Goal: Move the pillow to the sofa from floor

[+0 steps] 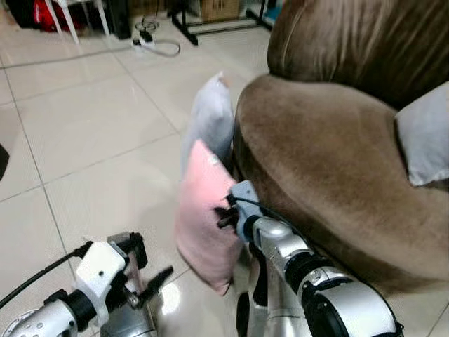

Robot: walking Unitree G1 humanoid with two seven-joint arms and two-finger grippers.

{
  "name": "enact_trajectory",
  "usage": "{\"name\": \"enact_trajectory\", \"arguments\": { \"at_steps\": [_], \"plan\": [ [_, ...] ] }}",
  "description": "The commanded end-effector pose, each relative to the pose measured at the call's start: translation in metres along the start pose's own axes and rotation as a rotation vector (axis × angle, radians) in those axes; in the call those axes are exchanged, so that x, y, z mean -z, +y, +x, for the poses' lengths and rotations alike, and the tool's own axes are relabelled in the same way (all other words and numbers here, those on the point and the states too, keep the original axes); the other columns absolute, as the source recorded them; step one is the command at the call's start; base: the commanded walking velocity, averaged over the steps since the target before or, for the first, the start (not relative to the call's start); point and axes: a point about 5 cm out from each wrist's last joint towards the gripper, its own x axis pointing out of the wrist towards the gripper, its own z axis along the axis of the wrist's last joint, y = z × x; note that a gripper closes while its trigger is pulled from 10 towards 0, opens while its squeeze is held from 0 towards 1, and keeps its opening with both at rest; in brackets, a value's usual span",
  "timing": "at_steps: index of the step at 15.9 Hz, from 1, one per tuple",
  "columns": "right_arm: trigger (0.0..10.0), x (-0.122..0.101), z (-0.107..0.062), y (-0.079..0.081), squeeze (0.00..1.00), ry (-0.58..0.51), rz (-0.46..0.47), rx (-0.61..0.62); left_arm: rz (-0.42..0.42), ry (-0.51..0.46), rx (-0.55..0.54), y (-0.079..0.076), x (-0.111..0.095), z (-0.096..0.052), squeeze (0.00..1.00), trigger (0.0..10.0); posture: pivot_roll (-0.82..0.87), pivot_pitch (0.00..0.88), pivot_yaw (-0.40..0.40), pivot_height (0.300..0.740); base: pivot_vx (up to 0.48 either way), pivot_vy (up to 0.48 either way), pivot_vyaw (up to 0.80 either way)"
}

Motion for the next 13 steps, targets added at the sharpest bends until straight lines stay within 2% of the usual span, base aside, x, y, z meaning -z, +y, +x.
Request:
{"name": "enact_trajectory", "arguments": {
  "at_steps": [1,2,3,4,5,7,8,9,10,11,12,13],
  "plan": [
    [0.0,-0.016,0.000,0.000,0.00,-0.071,-0.025,-0.044,0.015,-0.005,-0.051,0.003,0.001,-0.002,0.00,10.0,0.02,0.000,-0.108,0.405,0.000,0.000,0.00],
    [0.0,-0.034,-0.004,-0.004,0.00,-0.173,0.012,-0.068,0.016,-0.032,-0.112,0.006,-0.002,-0.002,0.00,10.0,0.02,0.000,-0.117,0.405,0.000,0.000,0.00],
    [0.0,-0.042,-0.006,-0.006,0.00,-0.219,0.040,-0.074,0.014,-0.045,-0.134,0.008,-0.003,-0.001,0.00,10.0,0.02,0.000,-0.119,0.405,0.000,0.000,0.00],
    [0.0,-0.064,-0.017,-0.013,0.00,-0.341,0.100,-0.079,0.014,-0.084,-0.192,0.012,-0.010,0.001,0.00,10.0,0.03,0.000,-0.125,0.405,0.000,0.000,0.00],
    [0.0,-0.076,-0.024,-0.017,0.00,-0.403,0.133,-0.080,0.010,-0.106,-0.222,0.014,-0.015,0.002,0.00,10.0,0.03,0.000,-0.128,0.405,0.000,0.000,0.00],
    [0.0,-0.131,-0.073,-0.035,0.00,-0.679,0.231,-0.056,0.002,-0.223,-0.340,0.026,-0.042,0.008,0.00,10.0,0.02,0.000,-0.124,0.405,0.000,0.000,0.00],
    [0.0,-0.158,-0.103,-0.047,0.00,-0.807,0.239,-0.025,0.006,-0.267,-0.337,0.026,-0.051,0.014,0.00,10.0,0.02,0.000,-0.116,0.405,0.000,0.000,0.00],
    [0.0,-0.173,-0.119,-0.056,0.00,-0.870,0.225,0.007,0.014,-0.285,-0.332,0.026,-0.055,0.018,0.00,10.0,0.01,0.000,-0.116,0.405,0.000,0.000,0.00],
    [0.0,-0.210,-0.160,-0.072,0.00,-1.006,0.176,0.088,0.034,-0.324,-0.336,0.030,-0.066,0.027,0.00,10.0,0.01,0.000,-0.117,0.405,0.000,0.000,0.00],
    [9.5,-0.233,-0.186,-0.084,0.00,-1.055,0.122,0.175,0.048,-0.347,-0.349,0.034,-0.073,0.030,0.00,10.0,0.01,0.000,-0.122,0.405,0.000,0.000,0.00],
    [10.0,-0.246,-0.202,-0.091,0.00,-1.077,0.098,0.231,0.051,-0.358,-0.358,0.035,-0.078,0.031,0.00,10.0,0.02,0.000,-0.129,0.405,0.000,0.000,0.00],
    [10.0,-0.266,-0.227,-0.098,0.00,-1.145,0.081,0.286,0.051,-0.368,-0.370,0.037,-0.085,0.032,0.00,10.0,0.02,0.000,-0.134,0.405,0.000,0.000,0.00]
  ]
}}
